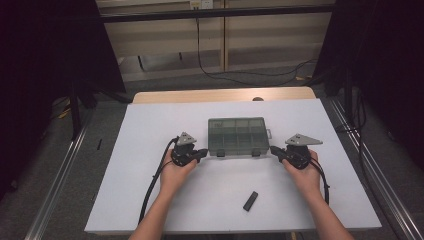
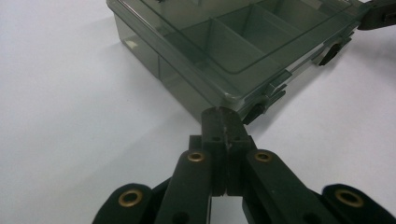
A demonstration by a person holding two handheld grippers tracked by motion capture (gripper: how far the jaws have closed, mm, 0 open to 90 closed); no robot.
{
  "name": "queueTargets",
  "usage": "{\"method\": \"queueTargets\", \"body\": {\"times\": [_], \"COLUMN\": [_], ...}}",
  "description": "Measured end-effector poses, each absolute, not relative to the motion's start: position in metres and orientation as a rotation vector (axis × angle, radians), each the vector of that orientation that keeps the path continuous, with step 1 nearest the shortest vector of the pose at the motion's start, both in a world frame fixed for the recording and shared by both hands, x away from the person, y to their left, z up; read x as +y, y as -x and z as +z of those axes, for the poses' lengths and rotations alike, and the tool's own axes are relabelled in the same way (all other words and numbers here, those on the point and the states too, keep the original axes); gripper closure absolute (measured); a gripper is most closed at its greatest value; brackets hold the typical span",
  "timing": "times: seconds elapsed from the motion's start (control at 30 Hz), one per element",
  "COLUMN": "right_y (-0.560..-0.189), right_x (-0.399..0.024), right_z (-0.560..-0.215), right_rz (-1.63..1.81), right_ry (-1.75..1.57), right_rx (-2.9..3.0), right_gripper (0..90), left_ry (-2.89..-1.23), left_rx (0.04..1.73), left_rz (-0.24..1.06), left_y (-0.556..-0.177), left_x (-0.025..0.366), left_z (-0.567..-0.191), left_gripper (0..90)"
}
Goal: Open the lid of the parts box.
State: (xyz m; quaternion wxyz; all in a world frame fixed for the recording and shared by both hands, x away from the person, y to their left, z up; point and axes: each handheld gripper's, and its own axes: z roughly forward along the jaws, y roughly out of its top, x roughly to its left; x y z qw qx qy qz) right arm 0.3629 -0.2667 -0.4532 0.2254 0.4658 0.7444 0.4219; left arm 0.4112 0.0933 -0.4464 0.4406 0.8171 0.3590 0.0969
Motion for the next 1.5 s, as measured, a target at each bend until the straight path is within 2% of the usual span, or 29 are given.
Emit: {"method": "queueTargets", "body": {"times": [0.57, 1.5], "right_y": [-0.3637, -0.3616], "right_x": [-0.2642, -0.2655], "right_z": [-0.4571, -0.4504], "right_rz": [1.111, 1.207], "right_ry": [-1.276, -1.277], "right_rx": [2.082, 2.012], "right_gripper": [90.0, 90.0], "left_ry": [-2.055, -2.004], "left_rx": [0.889, 0.895], "left_rz": [0.235, 0.241], "left_y": [-0.412, -0.4105], "left_x": [0.0929, 0.0914], "left_z": [-0.4475, -0.44], "left_gripper": [90.0, 90.0]}}
